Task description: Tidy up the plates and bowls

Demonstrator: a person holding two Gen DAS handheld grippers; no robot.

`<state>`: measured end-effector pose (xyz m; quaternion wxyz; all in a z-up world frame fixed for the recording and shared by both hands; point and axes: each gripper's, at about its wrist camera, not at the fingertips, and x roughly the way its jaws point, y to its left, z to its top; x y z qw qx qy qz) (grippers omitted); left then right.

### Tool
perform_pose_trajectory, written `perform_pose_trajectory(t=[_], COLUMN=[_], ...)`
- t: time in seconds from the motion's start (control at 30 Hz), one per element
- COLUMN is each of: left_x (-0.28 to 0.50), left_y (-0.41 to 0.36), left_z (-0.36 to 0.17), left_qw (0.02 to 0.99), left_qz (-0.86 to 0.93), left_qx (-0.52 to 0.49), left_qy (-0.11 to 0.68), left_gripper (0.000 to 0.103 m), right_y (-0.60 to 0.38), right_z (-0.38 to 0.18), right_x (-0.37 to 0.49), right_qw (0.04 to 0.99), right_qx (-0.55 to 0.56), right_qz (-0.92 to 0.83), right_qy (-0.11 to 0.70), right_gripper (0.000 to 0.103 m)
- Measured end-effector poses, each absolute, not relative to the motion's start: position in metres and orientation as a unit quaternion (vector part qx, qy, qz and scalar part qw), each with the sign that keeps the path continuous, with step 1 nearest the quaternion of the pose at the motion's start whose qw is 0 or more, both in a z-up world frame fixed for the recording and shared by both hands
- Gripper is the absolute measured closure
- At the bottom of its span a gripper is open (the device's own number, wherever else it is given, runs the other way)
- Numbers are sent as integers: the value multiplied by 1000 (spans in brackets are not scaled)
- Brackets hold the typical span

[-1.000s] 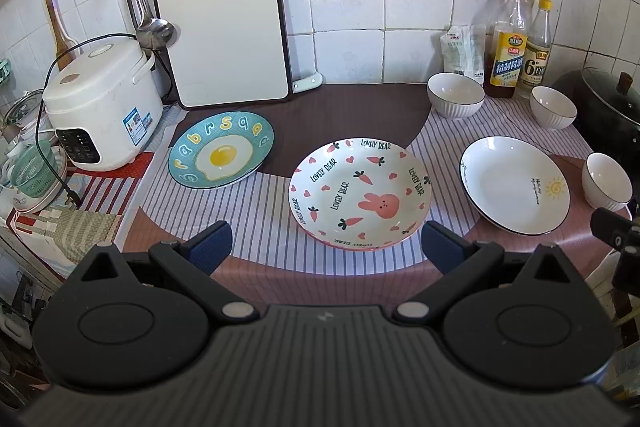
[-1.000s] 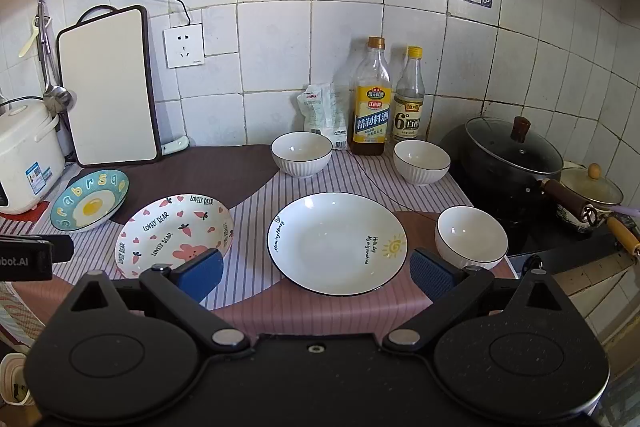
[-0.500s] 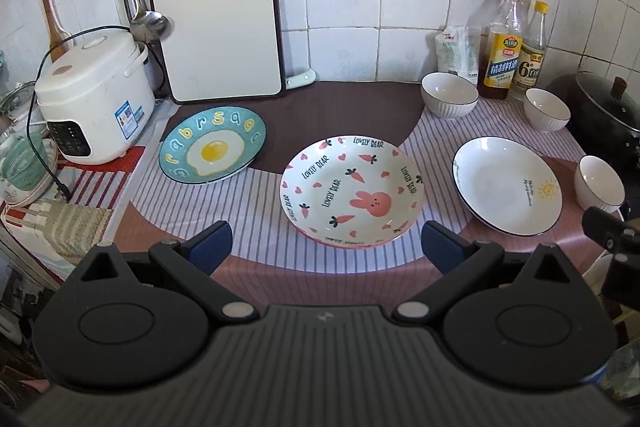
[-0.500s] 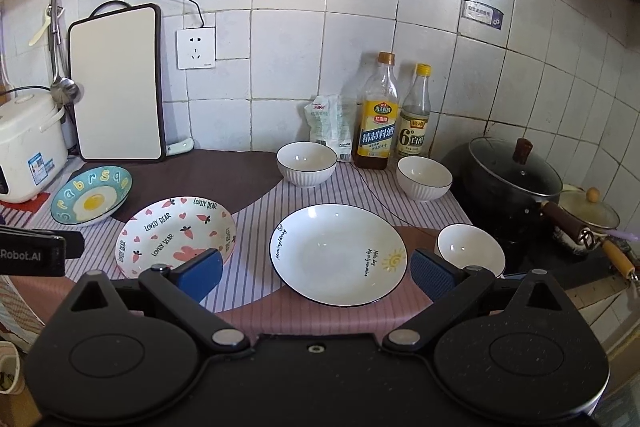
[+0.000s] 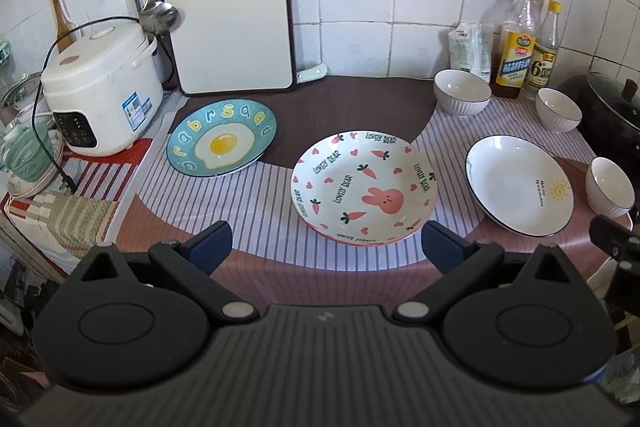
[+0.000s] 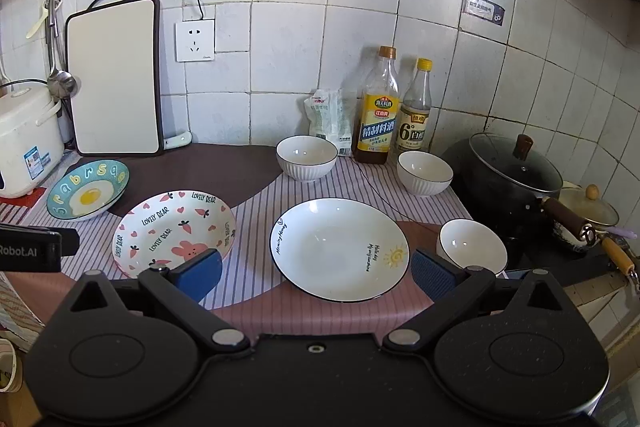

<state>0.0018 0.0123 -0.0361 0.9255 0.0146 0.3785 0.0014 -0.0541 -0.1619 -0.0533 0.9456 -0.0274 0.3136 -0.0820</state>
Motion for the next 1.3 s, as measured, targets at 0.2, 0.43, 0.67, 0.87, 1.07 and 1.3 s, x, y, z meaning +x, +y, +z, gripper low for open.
perform_pose_trajectory(t=[0.2,0.43,0.67,0.87,1.07,1.3], left_x=[6,23,57,101,124,159], left_y=[24,64,92,106,98,84], left_z=[-41,-43,-67,-123,-159,-176], left_qw=[925,921,917,896,889,891], left_qz=[3,-9,-1,44,27,-17], left_qx=[-8,-106,-117,-110,-108,-81], left_qy=[379,375,382,429,444,447], left_gripper=[1,1,4,5,9,25], right_y=[-161,-160,-154,-131,-118,-122], right_z=[-60,-73,-93,-140,-196,-218], right_x=[-52,-55,-19,33,69,97], right_qw=[946,959,957,936,916,906], right_qx=[-31,-39,11,36,31,66], right_qz=[-76,-36,43,121,134,148], right_qy=[314,279,286,330,377,392], right_gripper=[1,1,6,14,21,28])
